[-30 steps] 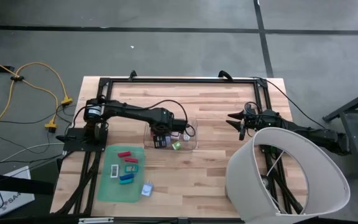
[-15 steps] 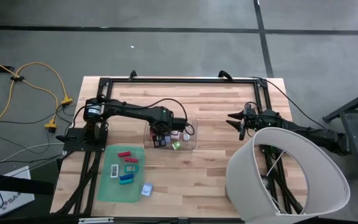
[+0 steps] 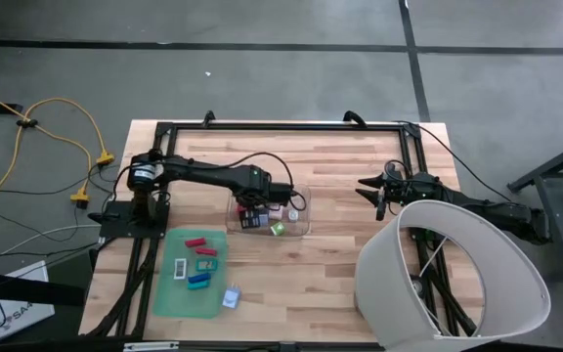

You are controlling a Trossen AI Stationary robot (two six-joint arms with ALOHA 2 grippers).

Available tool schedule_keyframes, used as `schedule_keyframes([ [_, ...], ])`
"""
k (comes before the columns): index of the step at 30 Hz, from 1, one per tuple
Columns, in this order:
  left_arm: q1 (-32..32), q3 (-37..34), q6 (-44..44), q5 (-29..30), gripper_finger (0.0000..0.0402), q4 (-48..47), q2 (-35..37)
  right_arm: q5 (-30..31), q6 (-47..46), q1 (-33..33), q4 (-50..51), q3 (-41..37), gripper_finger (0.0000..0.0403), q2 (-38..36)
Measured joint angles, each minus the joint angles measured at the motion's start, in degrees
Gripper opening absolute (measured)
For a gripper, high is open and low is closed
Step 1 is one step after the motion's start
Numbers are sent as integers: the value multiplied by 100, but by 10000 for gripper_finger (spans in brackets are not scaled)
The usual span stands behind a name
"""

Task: Pick & Place Office items
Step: Put the blue charger adapter into the transparent bin

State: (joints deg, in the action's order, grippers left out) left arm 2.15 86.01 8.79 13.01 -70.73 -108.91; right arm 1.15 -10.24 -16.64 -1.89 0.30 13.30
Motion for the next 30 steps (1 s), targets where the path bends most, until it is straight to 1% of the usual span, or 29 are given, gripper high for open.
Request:
schedule_keyframes([
  [4, -2, 183, -2, 271, 266, -61, 266, -2, 0, 0, 0, 0, 144, 0],
  [7, -2, 299, 38, 304, 266, -125, 473, -1, 0, 1, 0, 0, 144, -2],
  [11, -110, 305, 377, 311, 266, -289, 797, -2, 0, 2, 0, 1, 144, -2],
  [17, -479, 309, 1031, 408, 266, -670, 1206, -1, 0, 1, 0, 1, 144, -2],
  [21, -790, 309, 1490, 493, 266, -683, 1413, -2, 0, 0, 0, 0, 144, -2],
  [30, -1378, 311, 2115, 488, 266, -618, 1423, 0, 0, 2, 0, 0, 144, -2],
])
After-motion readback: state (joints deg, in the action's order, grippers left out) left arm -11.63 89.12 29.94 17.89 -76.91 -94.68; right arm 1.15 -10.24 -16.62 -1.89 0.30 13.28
